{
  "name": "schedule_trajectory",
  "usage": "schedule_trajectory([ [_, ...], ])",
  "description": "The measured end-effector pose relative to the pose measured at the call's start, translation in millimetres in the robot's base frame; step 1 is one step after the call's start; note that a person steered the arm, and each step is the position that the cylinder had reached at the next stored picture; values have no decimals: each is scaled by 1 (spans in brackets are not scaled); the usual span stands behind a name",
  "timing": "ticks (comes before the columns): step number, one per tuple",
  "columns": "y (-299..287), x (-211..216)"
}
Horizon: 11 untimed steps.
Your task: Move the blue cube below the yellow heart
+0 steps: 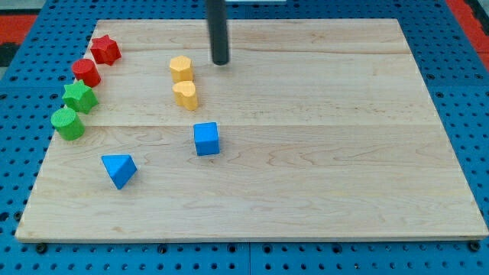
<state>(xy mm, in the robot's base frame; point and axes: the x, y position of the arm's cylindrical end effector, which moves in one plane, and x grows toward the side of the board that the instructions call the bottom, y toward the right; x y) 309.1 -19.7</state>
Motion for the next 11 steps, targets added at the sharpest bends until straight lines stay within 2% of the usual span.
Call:
schedule_trajectory([
  [1,81,81],
  [2,83,151],
  [3,73,199],
  [4,4,181],
  [5,-41,167],
  [6,-53,154],
  [7,-30,193],
  [8,-88,204],
  [9,-104,177],
  [10,-86,168],
  [11,-80,237],
])
